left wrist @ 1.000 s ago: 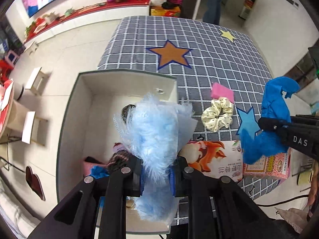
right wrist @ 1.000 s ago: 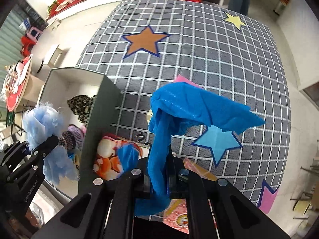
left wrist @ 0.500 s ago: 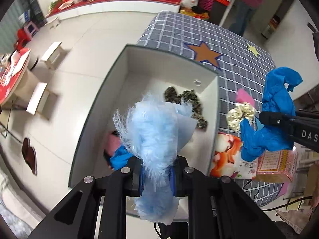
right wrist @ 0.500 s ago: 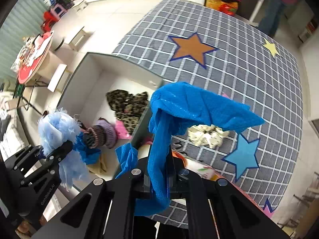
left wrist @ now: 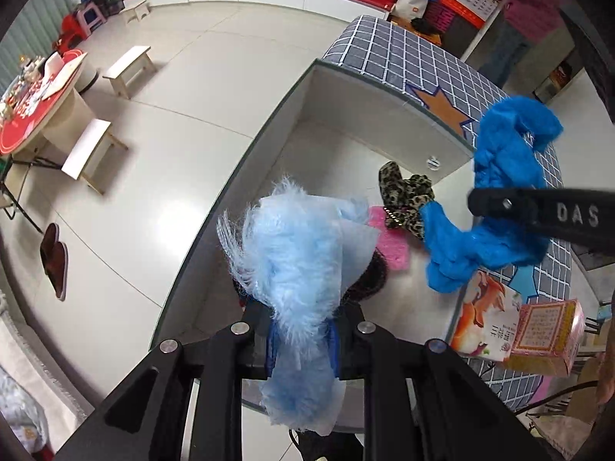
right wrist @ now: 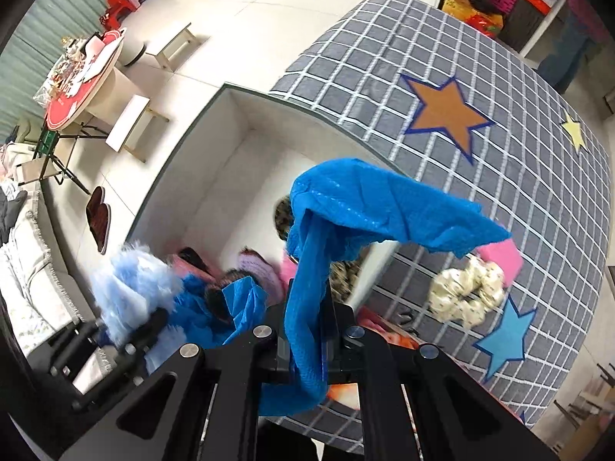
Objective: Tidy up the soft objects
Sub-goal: 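Carry the feather boa and blue cloth over the white box with both tools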
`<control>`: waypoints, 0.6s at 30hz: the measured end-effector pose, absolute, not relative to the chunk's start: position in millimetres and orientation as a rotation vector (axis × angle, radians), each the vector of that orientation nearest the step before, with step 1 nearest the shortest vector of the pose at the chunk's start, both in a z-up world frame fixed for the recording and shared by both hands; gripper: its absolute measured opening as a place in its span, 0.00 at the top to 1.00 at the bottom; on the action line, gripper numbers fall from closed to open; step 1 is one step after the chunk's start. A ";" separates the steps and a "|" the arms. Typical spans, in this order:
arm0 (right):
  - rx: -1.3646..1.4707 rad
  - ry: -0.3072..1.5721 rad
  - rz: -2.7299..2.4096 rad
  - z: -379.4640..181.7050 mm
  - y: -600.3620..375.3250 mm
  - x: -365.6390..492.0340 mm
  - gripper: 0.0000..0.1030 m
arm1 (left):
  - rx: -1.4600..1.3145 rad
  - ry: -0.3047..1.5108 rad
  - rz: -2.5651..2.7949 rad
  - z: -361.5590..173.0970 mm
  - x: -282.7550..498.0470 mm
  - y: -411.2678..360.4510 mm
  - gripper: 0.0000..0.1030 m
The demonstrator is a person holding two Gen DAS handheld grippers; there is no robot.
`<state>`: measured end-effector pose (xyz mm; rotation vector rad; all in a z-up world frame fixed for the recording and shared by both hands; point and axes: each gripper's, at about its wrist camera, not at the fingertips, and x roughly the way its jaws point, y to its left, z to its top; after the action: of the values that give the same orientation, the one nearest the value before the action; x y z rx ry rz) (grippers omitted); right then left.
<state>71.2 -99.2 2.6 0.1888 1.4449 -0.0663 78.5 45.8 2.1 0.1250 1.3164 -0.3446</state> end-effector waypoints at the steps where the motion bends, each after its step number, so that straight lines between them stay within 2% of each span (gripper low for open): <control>1: 0.174 1.448 -0.061 1.2 -94.0 77.1 0.92 | 0.127 1.321 -0.344 -0.4 80.5 45.7 0.78; 18: 0.064 1.486 -0.020 -21.4 -56.4 127.9 0.92 | 0.128 1.342 -0.339 -16.9 93.9 44.2 0.76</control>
<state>127.9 -56.4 -21.4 0.0642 1.4857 -0.0196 93.9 44.2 -16.9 0.1282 1.3417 -0.3385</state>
